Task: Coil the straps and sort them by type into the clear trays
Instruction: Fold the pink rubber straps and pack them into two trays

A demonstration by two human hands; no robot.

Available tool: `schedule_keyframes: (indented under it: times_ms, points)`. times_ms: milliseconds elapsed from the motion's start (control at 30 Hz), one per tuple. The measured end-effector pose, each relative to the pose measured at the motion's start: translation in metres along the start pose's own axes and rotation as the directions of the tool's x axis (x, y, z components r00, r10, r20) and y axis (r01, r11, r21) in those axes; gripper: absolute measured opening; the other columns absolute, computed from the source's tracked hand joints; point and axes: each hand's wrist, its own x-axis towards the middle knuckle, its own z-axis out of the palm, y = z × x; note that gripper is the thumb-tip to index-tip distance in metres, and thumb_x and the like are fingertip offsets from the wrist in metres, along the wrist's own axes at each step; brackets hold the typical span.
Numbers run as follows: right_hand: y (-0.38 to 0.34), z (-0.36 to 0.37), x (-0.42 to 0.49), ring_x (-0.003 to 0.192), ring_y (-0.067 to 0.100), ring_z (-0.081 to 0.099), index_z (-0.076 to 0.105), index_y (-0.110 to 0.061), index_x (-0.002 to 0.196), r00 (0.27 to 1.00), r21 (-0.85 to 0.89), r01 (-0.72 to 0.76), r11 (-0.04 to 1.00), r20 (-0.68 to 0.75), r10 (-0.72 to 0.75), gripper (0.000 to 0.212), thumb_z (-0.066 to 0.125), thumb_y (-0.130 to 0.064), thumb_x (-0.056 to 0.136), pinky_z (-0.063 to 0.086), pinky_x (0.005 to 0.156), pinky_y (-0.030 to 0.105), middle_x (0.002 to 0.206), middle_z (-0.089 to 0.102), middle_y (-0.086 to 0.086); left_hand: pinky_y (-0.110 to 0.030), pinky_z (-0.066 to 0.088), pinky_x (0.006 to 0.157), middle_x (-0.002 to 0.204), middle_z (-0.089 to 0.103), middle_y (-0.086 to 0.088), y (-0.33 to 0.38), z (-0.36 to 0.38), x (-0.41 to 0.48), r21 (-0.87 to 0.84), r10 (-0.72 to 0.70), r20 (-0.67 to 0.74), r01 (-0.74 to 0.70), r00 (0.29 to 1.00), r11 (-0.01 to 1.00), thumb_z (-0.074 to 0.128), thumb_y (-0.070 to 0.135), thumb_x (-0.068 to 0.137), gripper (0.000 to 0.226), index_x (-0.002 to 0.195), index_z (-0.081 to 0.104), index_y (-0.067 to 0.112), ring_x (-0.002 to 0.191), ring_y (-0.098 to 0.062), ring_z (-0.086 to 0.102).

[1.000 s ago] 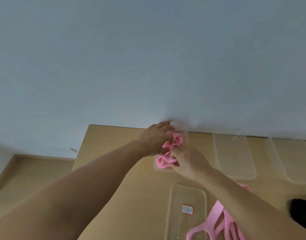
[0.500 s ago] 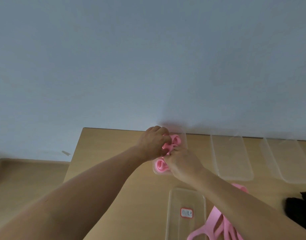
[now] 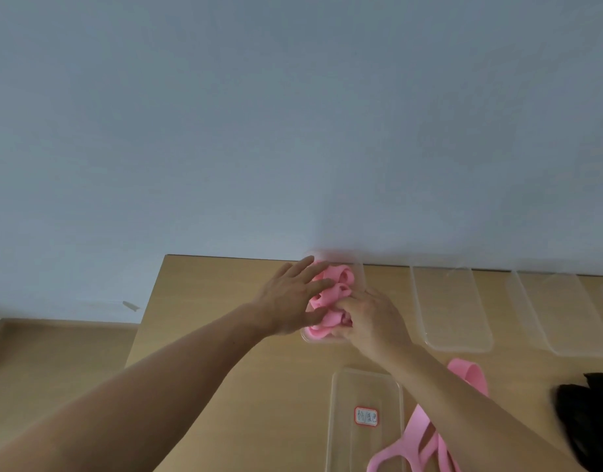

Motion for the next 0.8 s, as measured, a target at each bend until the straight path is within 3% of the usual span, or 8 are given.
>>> schedule_keyframes:
  times_ms: [100, 233, 367, 500, 633, 800]
  points:
    - [0.000, -0.002, -0.002, 0.085, 0.018, 0.054, 0.073, -0.029, 0.093, 0.999, 0.043, 0.013, 0.999, -0.031, -0.012, 0.026, 0.079, -0.044, 0.073, 0.040, 0.069, 0.029, 0.085, 0.066, -0.009, -0.044, 0.003, 0.122, 0.166, -0.007, 0.005, 0.005, 0.009, -0.003, 0.050, -0.041, 0.035, 0.039, 0.999, 0.998, 0.026, 0.056, 0.101, 0.062, 0.157, 0.009, 0.036, 0.152, -0.019, -0.012]
    - [0.006, -0.003, -0.009, 0.081, 0.025, 0.058, 0.071, -0.021, 0.086, 0.995, -0.042, 0.043, 0.998, -0.085, -0.046, 0.015, 0.077, -0.030, 0.075, 0.050, 0.073, 0.038, 0.083, 0.067, -0.006, -0.046, -0.003, 0.122, 0.165, -0.014, 0.005, 0.008, 0.012, -0.004, 0.075, -0.075, 0.018, 0.073, 0.997, 0.994, 0.019, 0.050, 0.104, 0.060, 0.156, -0.006, 0.034, 0.151, -0.020, -0.019]
    - [0.004, -0.003, -0.014, 0.076, 0.024, 0.062, 0.069, -0.024, 0.072, 0.985, -0.138, 0.097, 0.986, -0.125, -0.115, 0.020, 0.086, -0.030, 0.062, 0.052, 0.062, 0.036, 0.073, 0.066, -0.008, -0.046, -0.006, 0.122, 0.164, -0.019, 0.003, 0.012, 0.014, -0.006, 0.090, -0.093, 0.042, 0.089, 0.995, 0.992, 0.015, 0.048, 0.104, 0.059, 0.155, -0.011, 0.034, 0.149, -0.020, -0.024]
    - [0.004, -0.002, -0.012, 0.078, 0.025, 0.060, 0.070, -0.021, 0.071, 0.982, -0.136, 0.089, 0.987, -0.151, -0.109, 0.014, 0.082, -0.028, 0.068, 0.051, 0.064, 0.038, 0.078, 0.065, -0.005, -0.048, -0.008, 0.122, 0.164, -0.022, 0.002, 0.018, 0.009, -0.002, 0.116, -0.120, 0.079, 0.110, 0.990, 0.987, 0.013, 0.049, 0.104, 0.059, 0.156, -0.009, 0.032, 0.148, -0.021, -0.027]
    - [0.006, -0.003, -0.013, 0.084, 0.028, 0.059, 0.071, -0.016, 0.082, 0.982, -0.070, 0.054, 0.996, -0.180, -0.065, 0.010, 0.075, -0.025, 0.077, 0.051, 0.072, 0.041, 0.087, 0.064, 0.000, -0.046, -0.004, 0.122, 0.165, -0.015, 0.004, 0.022, 0.005, -0.002, 0.105, -0.105, 0.017, 0.103, 0.994, 0.989, 0.014, 0.049, 0.104, 0.059, 0.158, 0.000, 0.028, 0.150, -0.020, -0.022]
    - [0.012, -0.007, -0.012, 0.099, 0.027, 0.057, 0.072, -0.016, 0.101, 0.984, 0.009, 0.028, 1.000, -0.174, -0.026, 0.019, 0.067, -0.022, 0.084, 0.048, 0.088, 0.041, 0.106, 0.064, 0.001, -0.043, 0.002, 0.122, 0.166, -0.012, 0.005, 0.030, 0.003, -0.005, 0.069, -0.144, 0.015, 0.143, 0.989, 0.987, 0.016, 0.045, 0.105, 0.059, 0.156, -0.009, 0.028, 0.151, -0.018, -0.016]
